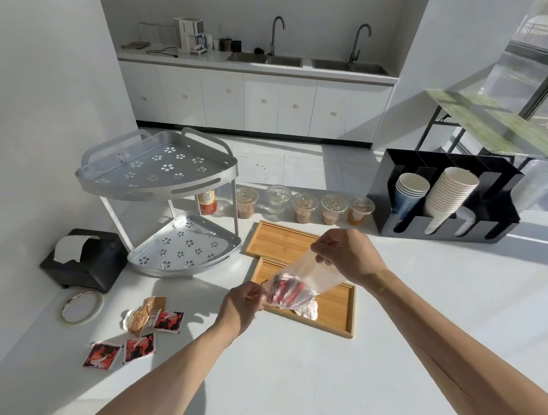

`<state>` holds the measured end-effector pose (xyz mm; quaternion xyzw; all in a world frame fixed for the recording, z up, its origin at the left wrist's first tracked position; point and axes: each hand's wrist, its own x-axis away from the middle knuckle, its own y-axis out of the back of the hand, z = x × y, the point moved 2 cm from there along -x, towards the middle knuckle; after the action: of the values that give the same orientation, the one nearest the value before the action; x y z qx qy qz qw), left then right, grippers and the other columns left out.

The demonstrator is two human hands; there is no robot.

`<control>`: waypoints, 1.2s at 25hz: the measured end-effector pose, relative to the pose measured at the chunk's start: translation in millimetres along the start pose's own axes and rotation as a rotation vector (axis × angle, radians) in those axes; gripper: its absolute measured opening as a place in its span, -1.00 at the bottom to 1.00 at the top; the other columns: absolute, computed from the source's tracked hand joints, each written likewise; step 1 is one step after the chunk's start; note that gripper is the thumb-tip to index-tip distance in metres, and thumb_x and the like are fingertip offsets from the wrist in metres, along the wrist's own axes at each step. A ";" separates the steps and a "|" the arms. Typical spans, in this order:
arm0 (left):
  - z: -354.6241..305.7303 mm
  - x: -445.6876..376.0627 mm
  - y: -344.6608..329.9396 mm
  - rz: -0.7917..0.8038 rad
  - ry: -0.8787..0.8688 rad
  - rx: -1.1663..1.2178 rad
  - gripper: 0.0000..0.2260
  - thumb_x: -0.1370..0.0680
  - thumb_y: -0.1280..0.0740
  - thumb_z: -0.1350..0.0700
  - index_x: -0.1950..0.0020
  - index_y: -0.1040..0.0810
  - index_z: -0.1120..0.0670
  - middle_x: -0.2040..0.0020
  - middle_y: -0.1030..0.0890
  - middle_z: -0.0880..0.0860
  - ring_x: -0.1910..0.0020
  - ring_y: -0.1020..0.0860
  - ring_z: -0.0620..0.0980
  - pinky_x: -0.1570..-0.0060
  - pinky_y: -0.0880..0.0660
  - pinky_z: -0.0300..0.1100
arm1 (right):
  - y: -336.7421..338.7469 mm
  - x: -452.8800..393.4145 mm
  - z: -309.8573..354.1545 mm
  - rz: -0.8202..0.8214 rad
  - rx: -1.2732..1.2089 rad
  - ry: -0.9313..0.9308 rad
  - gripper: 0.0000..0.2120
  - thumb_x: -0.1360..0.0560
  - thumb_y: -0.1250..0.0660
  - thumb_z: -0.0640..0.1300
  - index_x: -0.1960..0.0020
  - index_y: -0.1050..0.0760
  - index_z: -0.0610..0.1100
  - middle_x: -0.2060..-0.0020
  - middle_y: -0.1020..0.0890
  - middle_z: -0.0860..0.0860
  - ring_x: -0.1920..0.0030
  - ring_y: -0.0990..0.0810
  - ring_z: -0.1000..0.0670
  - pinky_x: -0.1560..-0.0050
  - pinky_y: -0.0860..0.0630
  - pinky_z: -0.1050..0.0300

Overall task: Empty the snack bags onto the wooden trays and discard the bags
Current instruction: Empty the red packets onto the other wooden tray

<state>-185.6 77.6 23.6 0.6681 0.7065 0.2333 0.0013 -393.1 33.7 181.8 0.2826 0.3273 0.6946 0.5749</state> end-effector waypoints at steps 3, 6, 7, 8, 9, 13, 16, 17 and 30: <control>-11.6 -14.9 6.0 -0.025 0.075 0.156 -0.91 -0.61 -0.24 0.22 0.06 -0.48 0.09 0.02 -0.62 0.12 0.21 -0.65 0.01 0.35 -0.63 -0.07 | 1.9 -25.7 -12.8 0.025 -0.065 -0.001 -0.86 -0.55 -0.34 -0.08 0.11 -0.62 -0.09 0.27 -0.70 0.06 0.31 -0.58 0.12 0.20 -0.53 0.17; -27.5 -38.9 14.9 -0.051 0.090 0.180 -0.90 -0.62 -0.18 0.30 -0.03 -0.45 0.14 -0.02 -0.61 0.12 0.14 -0.70 0.04 0.36 -0.63 -0.07 | 1.3 -53.3 -25.4 0.009 -0.076 -0.022 -0.86 -0.55 -0.33 -0.10 0.15 -0.62 -0.07 0.24 -0.71 0.02 0.27 -0.60 0.07 0.17 -0.54 0.12; -33.4 -49.3 17.3 -0.074 0.070 0.155 -0.90 -0.62 -0.18 0.29 -0.03 -0.45 0.13 -0.02 -0.62 0.12 0.14 -0.71 0.02 0.35 -0.63 -0.07 | 2.4 -64.1 -31.7 -0.004 -0.081 -0.043 -0.85 -0.54 -0.33 -0.11 0.17 -0.63 -0.08 0.24 -0.72 0.00 0.25 -0.62 0.03 0.16 -0.56 0.08; -38.7 -58.8 20.1 -0.102 0.043 0.122 -0.92 -0.63 -0.20 0.27 -0.04 -0.46 0.12 -0.02 -0.62 0.11 0.15 -0.71 0.00 0.33 -0.63 -0.08 | 3.1 -74.7 -39.6 -0.013 -0.093 -0.071 -0.85 -0.53 -0.35 -0.11 0.18 -0.64 -0.10 0.23 -0.72 -0.01 0.22 -0.64 0.00 0.14 -0.58 0.05; -44.8 -67.8 23.7 -0.132 0.011 0.070 -0.94 -0.62 -0.22 0.24 -0.04 -0.47 0.12 -0.02 -0.62 0.11 0.16 -0.71 -0.01 0.32 -0.64 -0.09 | 3.6 -85.3 -48.3 -0.015 -0.117 -0.100 -0.85 -0.52 -0.37 -0.12 0.17 -0.66 -0.12 0.23 -0.73 -0.03 0.20 -0.66 -0.02 0.11 -0.60 0.02; -74.0 -105.0 31.6 -0.197 -0.132 -0.111 -0.95 -0.60 -0.29 0.23 -0.04 -0.51 0.16 0.08 -0.65 0.09 0.19 -0.69 -0.02 0.17 -0.67 0.00 | 1.5 -123.5 -77.8 -0.006 -0.277 -0.211 -0.91 -0.48 -0.43 -0.15 0.16 -0.67 -0.15 0.24 -0.72 -0.05 0.25 -0.63 0.02 0.16 -0.65 0.09; -94.3 -131.2 31.8 -0.223 -0.130 -0.177 -0.90 -0.59 -0.30 0.24 -0.09 -0.54 0.19 0.13 -0.64 0.06 0.17 -0.69 0.04 0.11 -0.66 0.03 | -6.6 -143.6 -97.2 0.017 -0.384 -0.327 -0.91 -0.49 -0.43 -0.17 0.18 -0.63 -0.15 0.23 -0.68 -0.03 0.28 -0.58 0.07 0.36 -0.47 0.30; -99.0 -141.2 31.7 -0.229 -0.126 -0.210 -0.88 -0.59 -0.30 0.25 -0.11 -0.55 0.19 0.14 -0.63 0.05 0.16 -0.69 0.06 0.11 -0.66 0.02 | -12.1 -150.0 -104.6 0.028 -0.417 -0.367 -0.90 -0.49 -0.43 -0.16 0.19 -0.62 -0.15 0.22 -0.68 -0.04 0.28 -0.58 0.07 0.35 -0.45 0.30; -121.3 -202.4 31.6 -0.141 -0.191 -0.496 -0.91 -0.52 -0.38 0.25 0.04 -0.66 0.10 0.21 -0.70 0.09 0.21 -0.69 0.02 0.03 -0.64 -0.01 | -93.4 -179.6 -159.9 0.072 -0.649 -0.722 -0.87 -0.51 -0.41 -0.17 0.21 -0.62 -0.17 0.23 -0.68 -0.07 0.25 -0.57 -0.04 0.23 -0.44 0.10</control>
<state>-172.1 -153.5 79.4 0.6155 0.6692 0.3345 0.2478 -426.5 -152.0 5.9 0.3229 -0.1363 0.6379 0.6857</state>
